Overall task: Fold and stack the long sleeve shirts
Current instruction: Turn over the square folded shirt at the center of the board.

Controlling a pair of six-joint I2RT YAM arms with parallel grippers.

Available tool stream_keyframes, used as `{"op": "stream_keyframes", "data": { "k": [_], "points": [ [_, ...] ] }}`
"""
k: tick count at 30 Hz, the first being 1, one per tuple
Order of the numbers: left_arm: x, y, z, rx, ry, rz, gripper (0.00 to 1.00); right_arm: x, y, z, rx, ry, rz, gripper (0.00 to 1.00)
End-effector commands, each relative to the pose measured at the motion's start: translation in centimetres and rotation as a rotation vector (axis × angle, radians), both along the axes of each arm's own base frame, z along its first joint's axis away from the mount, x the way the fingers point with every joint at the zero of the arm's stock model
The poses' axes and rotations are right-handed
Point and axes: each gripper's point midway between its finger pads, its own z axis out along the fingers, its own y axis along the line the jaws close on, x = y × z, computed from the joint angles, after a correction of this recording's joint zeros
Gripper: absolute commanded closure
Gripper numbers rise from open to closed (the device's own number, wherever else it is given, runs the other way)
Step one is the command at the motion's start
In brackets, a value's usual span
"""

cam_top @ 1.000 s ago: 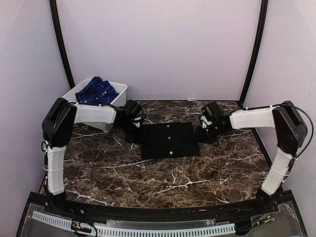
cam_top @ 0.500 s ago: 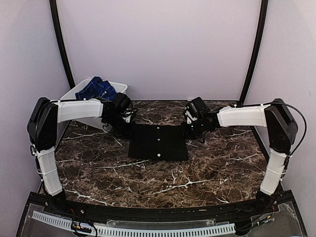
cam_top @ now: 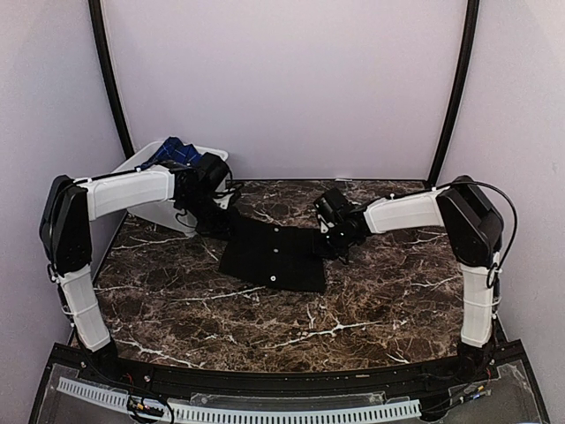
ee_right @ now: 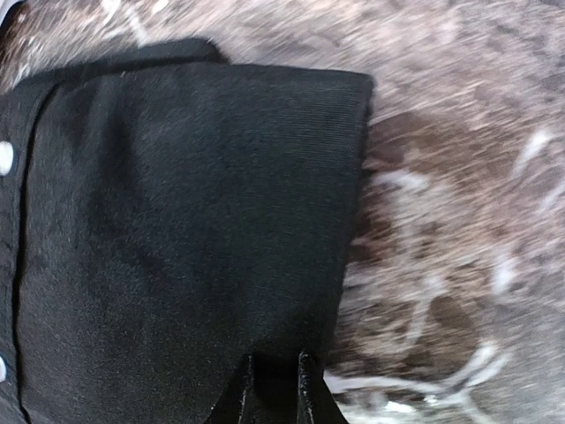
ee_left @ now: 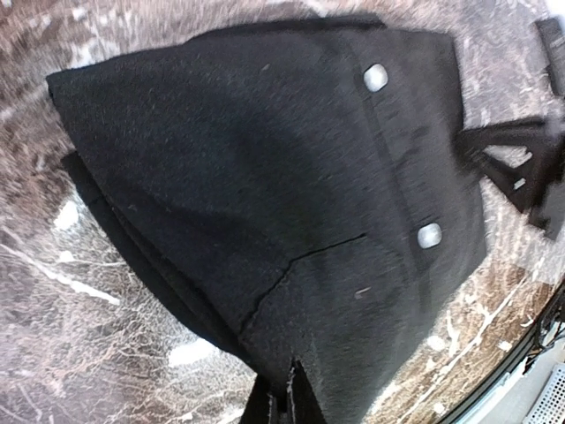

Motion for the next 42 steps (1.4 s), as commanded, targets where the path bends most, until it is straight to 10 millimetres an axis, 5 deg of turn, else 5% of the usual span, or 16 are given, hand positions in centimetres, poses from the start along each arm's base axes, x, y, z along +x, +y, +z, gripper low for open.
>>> {"op": "stream_keyframes", "data": {
  "k": [1, 6, 12, 21, 30, 42],
  "points": [
    [0.9, 0.2, 6.7, -0.047, -0.132, -0.016, 1.00, -1.7, 3.0, -1.0, 0.036, 0.028, 0.023, 0.85],
    [1.6, -0.1, 10.6, -0.072, -0.205, -0.039, 1.00, -2.8, 7.3, -1.1, 0.148, 0.055, 0.043, 0.84],
    [2.0, -2.8, 14.5, -0.218, -0.235, -0.097, 1.00, -1.8, 15.0, -0.2, 0.369, 0.058, 0.083, 0.84],
    [3.1, -4.0, 15.2, -0.261, -0.243, -0.094, 1.00, 0.1, 20.5, 1.3, 0.615, 0.059, 0.140, 0.81],
    [3.2, -3.4, 14.5, -0.222, -0.243, -0.084, 1.00, 1.0, 17.4, 3.3, 0.659, 0.034, 0.145, 0.72],
    [3.0, -3.5, 13.9, -0.215, -0.223, -0.096, 1.00, 2.6, 11.8, 6.0, 0.622, -0.026, 0.078, 0.78]
  ]
}}
